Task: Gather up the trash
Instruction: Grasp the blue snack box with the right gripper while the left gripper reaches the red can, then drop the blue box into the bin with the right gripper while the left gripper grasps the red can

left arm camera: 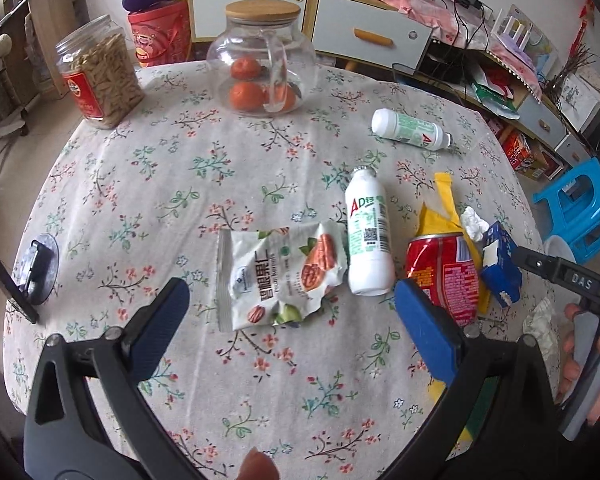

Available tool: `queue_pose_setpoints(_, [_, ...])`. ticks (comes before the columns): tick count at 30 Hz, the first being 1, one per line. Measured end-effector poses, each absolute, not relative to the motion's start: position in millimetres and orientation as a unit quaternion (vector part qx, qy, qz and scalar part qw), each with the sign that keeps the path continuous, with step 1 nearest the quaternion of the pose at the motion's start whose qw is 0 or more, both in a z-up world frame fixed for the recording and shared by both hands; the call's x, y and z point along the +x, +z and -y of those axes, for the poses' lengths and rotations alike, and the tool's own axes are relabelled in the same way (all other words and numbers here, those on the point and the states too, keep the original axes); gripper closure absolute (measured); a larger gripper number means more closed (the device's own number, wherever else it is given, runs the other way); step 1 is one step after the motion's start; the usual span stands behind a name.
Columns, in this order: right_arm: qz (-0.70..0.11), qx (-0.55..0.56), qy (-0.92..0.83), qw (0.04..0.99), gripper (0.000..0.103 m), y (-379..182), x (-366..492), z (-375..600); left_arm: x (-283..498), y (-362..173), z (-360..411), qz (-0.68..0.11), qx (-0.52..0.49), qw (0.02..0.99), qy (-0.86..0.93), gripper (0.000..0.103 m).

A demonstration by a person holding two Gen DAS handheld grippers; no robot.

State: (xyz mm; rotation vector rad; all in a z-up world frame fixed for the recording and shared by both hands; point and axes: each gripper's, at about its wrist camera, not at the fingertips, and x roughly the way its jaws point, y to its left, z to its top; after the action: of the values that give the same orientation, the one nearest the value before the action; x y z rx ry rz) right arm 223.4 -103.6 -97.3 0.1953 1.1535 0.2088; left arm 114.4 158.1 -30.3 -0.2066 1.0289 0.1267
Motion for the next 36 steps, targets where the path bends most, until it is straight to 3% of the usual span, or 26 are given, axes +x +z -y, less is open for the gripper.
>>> queue_pose_setpoints(18, [-0.57, 0.086, 0.089, 0.812, 0.008, -121, 231, 92, 119, -34, -145, -0.499, -0.097, 0.86, 0.033, 0.001])
queue_pose_setpoints(19, [-0.569, 0.088, 0.091, 0.812, 0.013, -119, 230, 95, 119, -34, -143, -0.501, -0.098, 0.859, 0.029, 0.001])
queue_pose_setpoints(20, [-0.568, 0.09, 0.094, 0.812, 0.027, -118, 228, 97, 119, -35, -140, -0.503, -0.101, 0.858, 0.024, 0.001])
queue_pose_setpoints(21, [-0.569, 0.092, 0.098, 0.811, 0.034, -117, 227, 99, 120, -36, -137, -0.505, -0.104, 0.857, 0.017, 0.001])
queue_pose_setpoints(28, [-0.553, 0.097, 0.099, 0.821, 0.035, -101, 217, 122, 125, -42, -113, -0.519, -0.126, 0.845, -0.028, 0.001])
queue_pose_setpoints(29, [-0.55, 0.098, 0.099, 0.824, 0.044, -98, 216, 126, 126, -43, -109, -0.521, -0.13, 0.843, -0.035, 0.001])
queue_pose_setpoints(32, [-0.543, 0.099, 0.094, 0.828, 0.045, -93, 213, 140, 130, -47, -98, -0.528, -0.148, 0.834, -0.053, 0.002])
queue_pose_setpoints(36, [-0.538, 0.105, 0.091, 0.832, 0.057, -88, 208, 159, 135, -53, -84, -0.538, -0.164, 0.823, -0.073, 0.008])
